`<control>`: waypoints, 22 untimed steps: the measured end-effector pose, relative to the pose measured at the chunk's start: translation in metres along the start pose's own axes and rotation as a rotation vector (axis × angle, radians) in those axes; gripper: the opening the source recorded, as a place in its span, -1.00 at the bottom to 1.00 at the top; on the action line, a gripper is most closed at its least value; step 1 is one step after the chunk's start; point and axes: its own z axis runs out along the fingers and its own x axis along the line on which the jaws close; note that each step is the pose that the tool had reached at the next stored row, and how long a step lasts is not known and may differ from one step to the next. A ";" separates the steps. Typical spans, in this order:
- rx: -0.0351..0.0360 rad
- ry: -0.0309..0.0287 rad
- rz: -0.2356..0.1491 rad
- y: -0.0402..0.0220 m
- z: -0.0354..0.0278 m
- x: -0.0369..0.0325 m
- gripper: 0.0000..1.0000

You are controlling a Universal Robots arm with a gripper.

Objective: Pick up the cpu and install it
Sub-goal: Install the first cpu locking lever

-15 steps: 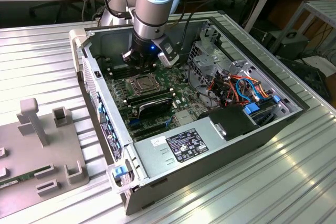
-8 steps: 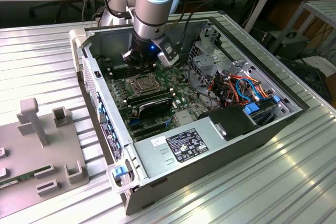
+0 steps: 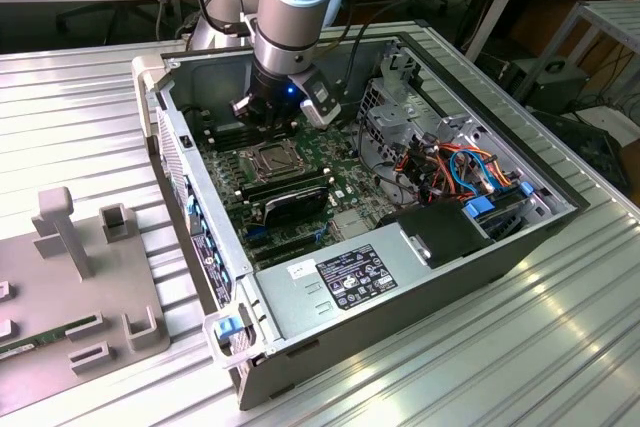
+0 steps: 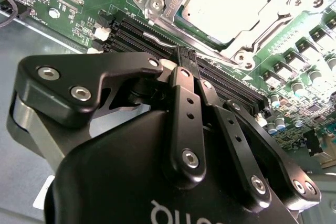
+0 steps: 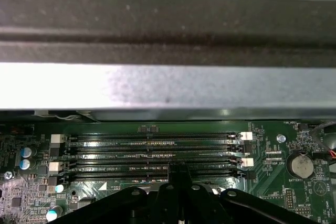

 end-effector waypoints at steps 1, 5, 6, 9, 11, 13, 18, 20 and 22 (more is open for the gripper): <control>0.0018 0.0000 0.000 -0.0001 0.0001 0.0000 -0.79; 0.0101 0.0001 -0.001 -0.0002 0.0007 -0.0003 -0.79; 0.0127 0.0001 -0.001 -0.0003 0.0009 -0.0004 -0.79; 0.0167 0.0003 -0.001 -0.0004 0.0011 -0.0004 -0.79; 0.0187 0.0001 -0.001 -0.0004 0.0021 -0.0003 -0.79; 0.0188 0.0002 -0.001 -0.0001 0.0025 -0.0003 -0.79; 0.0200 0.0001 -0.002 0.0000 0.0041 -0.0002 -0.79; 0.0205 0.0002 -0.001 0.0000 0.0046 -0.0001 -0.79; 0.0213 0.0001 -0.002 -0.0001 0.0050 -0.0001 -0.79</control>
